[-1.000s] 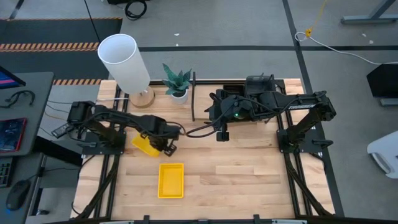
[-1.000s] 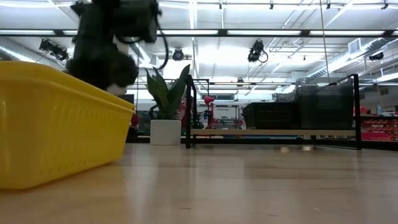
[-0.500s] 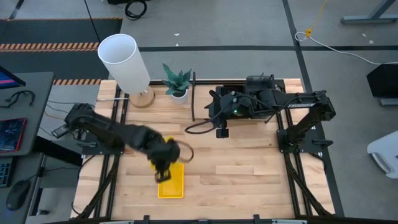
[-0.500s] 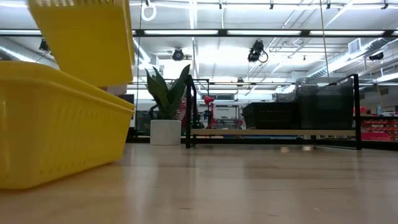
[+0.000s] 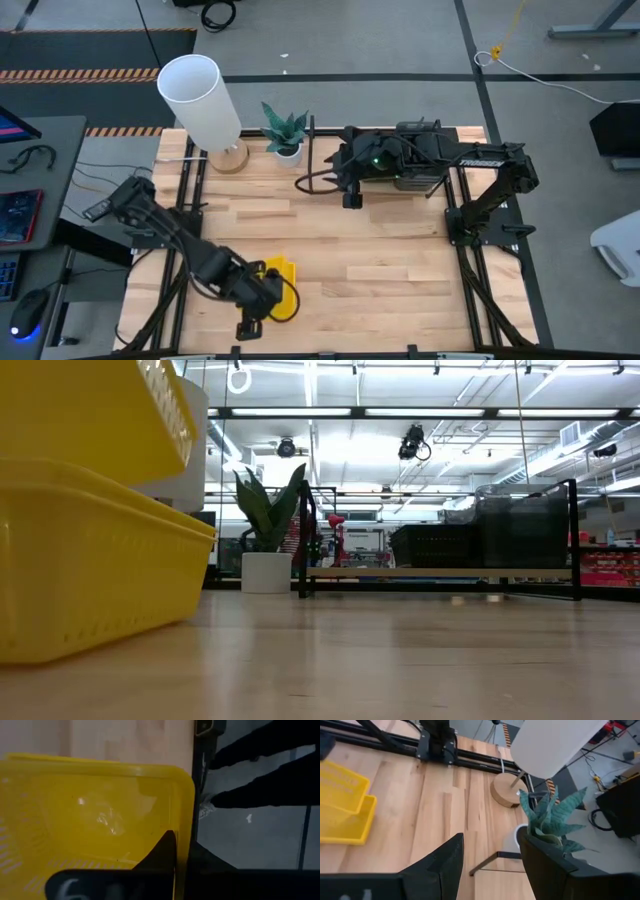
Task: Stack baskets on shelf by color
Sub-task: Stack the yellow bin on top of the other yellow bins
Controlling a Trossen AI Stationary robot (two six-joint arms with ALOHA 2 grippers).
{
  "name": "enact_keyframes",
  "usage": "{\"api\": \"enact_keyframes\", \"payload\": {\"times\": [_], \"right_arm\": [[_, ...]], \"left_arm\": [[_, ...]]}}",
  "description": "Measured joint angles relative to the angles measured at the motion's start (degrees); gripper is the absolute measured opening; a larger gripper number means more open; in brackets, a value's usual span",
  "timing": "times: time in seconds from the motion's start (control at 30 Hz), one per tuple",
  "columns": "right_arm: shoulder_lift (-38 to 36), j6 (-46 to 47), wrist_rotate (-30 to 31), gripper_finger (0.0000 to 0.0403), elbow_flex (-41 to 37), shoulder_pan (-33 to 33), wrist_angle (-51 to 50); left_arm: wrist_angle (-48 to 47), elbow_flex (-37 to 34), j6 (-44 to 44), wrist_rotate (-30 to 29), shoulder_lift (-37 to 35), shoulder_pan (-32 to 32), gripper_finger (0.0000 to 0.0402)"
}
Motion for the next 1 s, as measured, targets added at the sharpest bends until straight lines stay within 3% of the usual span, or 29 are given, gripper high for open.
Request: {"api": "enact_keyframes", "payload": {"times": [0.57,0.8,1.0], "right_arm": [[0.0,0.09,-2.81,0.0199,0.0,0.16,0.04],[0.0,0.62,-3.58,0.0199,0.0,0.16,-0.08],[0.0,0.72,-4.57,0.0199,0.0,0.17,-0.22]], "left_arm": [[2.14,-0.02,0.08,-1.6,10.95,0.0,0.0013],[2.33,-0.07,-6.28,-9.51,12.54,-0.58,0.0081],[3.21,-0.07,-7.44,-10.57,11.49,-0.79,0.0159]]}}
